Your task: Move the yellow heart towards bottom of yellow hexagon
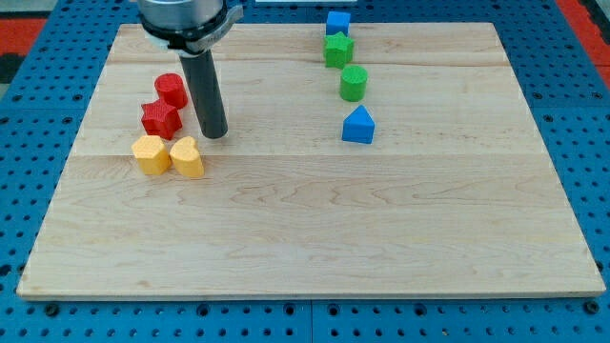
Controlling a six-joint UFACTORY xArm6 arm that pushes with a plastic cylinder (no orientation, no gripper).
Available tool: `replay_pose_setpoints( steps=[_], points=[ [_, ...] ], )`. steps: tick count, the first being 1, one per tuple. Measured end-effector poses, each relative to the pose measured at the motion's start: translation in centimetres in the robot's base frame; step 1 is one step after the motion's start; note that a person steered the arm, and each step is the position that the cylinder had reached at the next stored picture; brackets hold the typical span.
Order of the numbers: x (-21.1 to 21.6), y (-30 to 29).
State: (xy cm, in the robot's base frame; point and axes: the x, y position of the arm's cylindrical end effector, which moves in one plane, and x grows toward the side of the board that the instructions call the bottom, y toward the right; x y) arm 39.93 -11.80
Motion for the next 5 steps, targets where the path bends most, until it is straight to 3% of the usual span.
replay_pose_setpoints(
  steps=[3, 5],
  points=[
    [6.1, -0.5],
    [6.1, -2.0]
  ],
)
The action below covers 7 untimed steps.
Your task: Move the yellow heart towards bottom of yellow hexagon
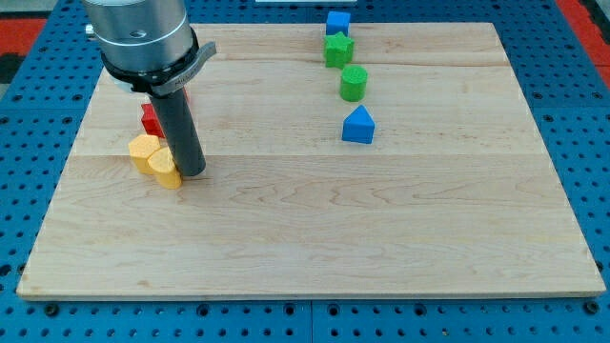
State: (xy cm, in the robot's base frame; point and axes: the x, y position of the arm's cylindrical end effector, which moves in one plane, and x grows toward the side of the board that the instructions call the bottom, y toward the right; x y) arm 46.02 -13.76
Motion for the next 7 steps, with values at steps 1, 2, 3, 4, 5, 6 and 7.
replay_pose_setpoints(
  steps=[1, 2, 3, 4, 5, 6, 7],
  points=[
    [-3.1, 0.0],
    [-1.6, -2.4],
    [0.5, -2.5],
    [0.5, 1.1],
    [3.0, 1.7],
    [3.9, 0.2],
    [4.5, -1.4]
  ],
)
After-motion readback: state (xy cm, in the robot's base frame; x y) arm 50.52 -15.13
